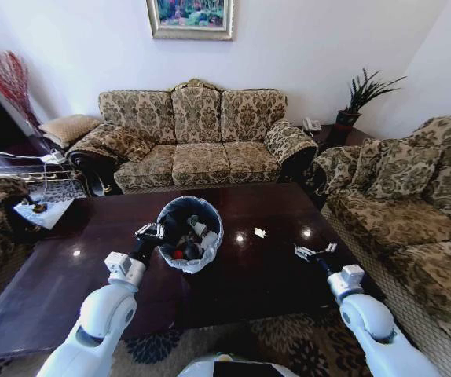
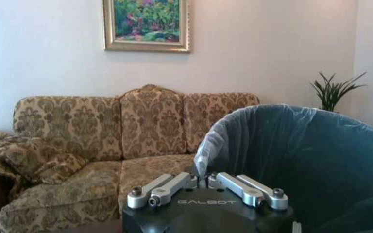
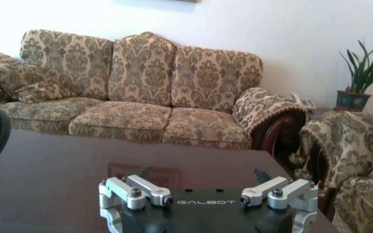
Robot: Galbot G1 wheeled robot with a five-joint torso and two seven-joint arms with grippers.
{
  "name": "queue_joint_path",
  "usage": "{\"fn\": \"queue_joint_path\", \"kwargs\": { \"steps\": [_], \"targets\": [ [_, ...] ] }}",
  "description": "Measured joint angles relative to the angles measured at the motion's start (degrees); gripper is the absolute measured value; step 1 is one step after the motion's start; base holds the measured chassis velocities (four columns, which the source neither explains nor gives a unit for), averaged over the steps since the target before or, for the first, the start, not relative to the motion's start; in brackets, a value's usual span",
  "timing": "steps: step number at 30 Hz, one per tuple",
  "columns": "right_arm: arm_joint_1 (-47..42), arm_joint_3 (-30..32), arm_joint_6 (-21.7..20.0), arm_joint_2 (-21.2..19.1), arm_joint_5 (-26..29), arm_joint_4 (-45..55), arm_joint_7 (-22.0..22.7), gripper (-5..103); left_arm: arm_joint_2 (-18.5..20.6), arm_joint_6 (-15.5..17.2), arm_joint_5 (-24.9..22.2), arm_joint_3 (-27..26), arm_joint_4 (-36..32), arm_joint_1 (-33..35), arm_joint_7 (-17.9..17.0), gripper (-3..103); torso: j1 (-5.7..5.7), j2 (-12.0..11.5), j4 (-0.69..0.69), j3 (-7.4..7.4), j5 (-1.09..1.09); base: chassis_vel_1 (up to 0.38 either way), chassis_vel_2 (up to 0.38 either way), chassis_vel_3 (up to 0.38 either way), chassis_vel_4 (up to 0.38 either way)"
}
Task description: Move to the front of the table and place the trash on the table into the trash bin.
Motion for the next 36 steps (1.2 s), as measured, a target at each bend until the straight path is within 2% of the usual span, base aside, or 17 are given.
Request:
{"fn": "queue_joint_path", "kwargs": {
  "steps": [12,15,16,19,23,33,36],
  "targets": [
    [2.87,-4.35,-0.24,-0.61,0.26,-2.49,0.12,100,-0.89,0.37,-0.01,0.06,-0.57,1.46,0.45,3,0.04,-0.01,0.01,0.01,-0.02,-0.084,0.086,0.084,-0.069],
    [6.7,-9.3,0.15,-1.67,3.39,-6.83,0.07,100,-1.41,0.42,0.2,-0.3,-0.57,1.93,0.51,3,0.01,0.0,0.0,0.01,-0.01,0.0,0.0,0.0,0.0],
    [6.7,-9.3,0.15,-1.67,3.39,-6.83,0.07,100,-1.41,0.42,0.2,-0.3,-0.57,1.93,0.51,3,0.01,0.0,0.0,0.01,-0.01,0.0,0.0,0.0,0.0],
    [11.98,-15.66,2.83,-1.97,3.64,-12.85,0.09,100,-1.58,0.47,0.57,-0.44,0.01,2.34,0.37,3,-0.02,0.0,0.01,0.0,0.0,0.0,0.0,0.0,0.0],
    [17.08,-20.47,4.38,-1.7,3.73,-18.06,0.11,100,-1.55,0.1,1.46,-0.59,1.08,2.42,-0.4,3,0.0,-0.01,0.04,0.01,-0.02,0.0,0.0,0.0,0.0],
    [25.73,-25.53,6.17,1.65,5.54,-30.87,-0.08,100,-0.83,-0.06,1.5,-1.14,1.94,2.53,-0.98,3,0.0,0.0,0.01,0.01,-0.01,0.0,0.0,0.0,0.0],
    [28.38,-26.31,7.31,3.05,5.4,-35.63,-1.62,100,-0.43,-0.06,1.4,-1.32,2.35,2.41,-1.04,3,0.01,-0.01,0.02,0.01,-0.01,0.0,0.0,0.0,0.0]
  ]
}}
